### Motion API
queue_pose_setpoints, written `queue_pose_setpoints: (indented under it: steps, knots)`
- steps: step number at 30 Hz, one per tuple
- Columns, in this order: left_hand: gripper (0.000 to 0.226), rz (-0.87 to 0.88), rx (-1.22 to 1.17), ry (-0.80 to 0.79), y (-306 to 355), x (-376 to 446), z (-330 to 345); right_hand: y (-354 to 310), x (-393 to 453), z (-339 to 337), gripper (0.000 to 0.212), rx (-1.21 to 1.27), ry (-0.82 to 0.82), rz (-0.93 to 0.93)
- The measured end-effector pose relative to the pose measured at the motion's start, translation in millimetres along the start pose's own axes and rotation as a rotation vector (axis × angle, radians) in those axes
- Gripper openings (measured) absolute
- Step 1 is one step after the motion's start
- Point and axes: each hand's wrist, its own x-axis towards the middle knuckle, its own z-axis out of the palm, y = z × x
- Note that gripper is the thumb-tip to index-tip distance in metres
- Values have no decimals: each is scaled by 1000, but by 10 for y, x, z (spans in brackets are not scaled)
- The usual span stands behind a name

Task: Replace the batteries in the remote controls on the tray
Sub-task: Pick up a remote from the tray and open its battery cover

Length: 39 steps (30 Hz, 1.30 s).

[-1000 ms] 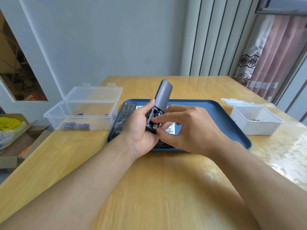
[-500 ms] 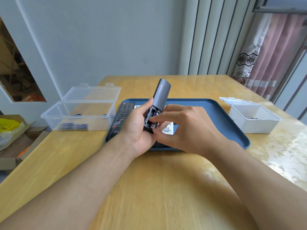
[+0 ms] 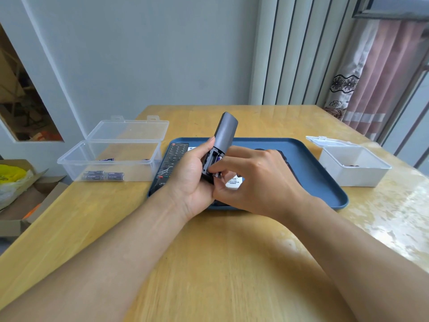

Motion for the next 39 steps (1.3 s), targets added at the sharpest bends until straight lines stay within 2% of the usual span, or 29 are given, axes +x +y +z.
queue_pose_setpoints:
  steps: [11,19,23,26,28,31,35,39]
  knots:
    - [50,-42,-11,24,2,31,-21,-40,0,73,23,-31,72,-7]
    - [36,-43,12,8,45,45,-59,116,-34,-61,27,32,-158,-43]
    - [29,-48,71,6,50,48,-56,159,-4,-62,18,65,-138,-26]
    - [33,-52,71,4,50,62,-68,112,34,-84,3,397,-29,175]
    - [37,-46,72,-12,51,71,-65,109,79,-141,7,646,-11,374]
    - [36,-27,75,37,61,102,-70,250,109,-206,9,844,-27,602]
    - [36,-22,-9,49,60,124,-76,497,75,-245,13,810,-172,849]
    - [36,-22,-34,26,44,123,-43,536,22,-271,19,735,-330,907]
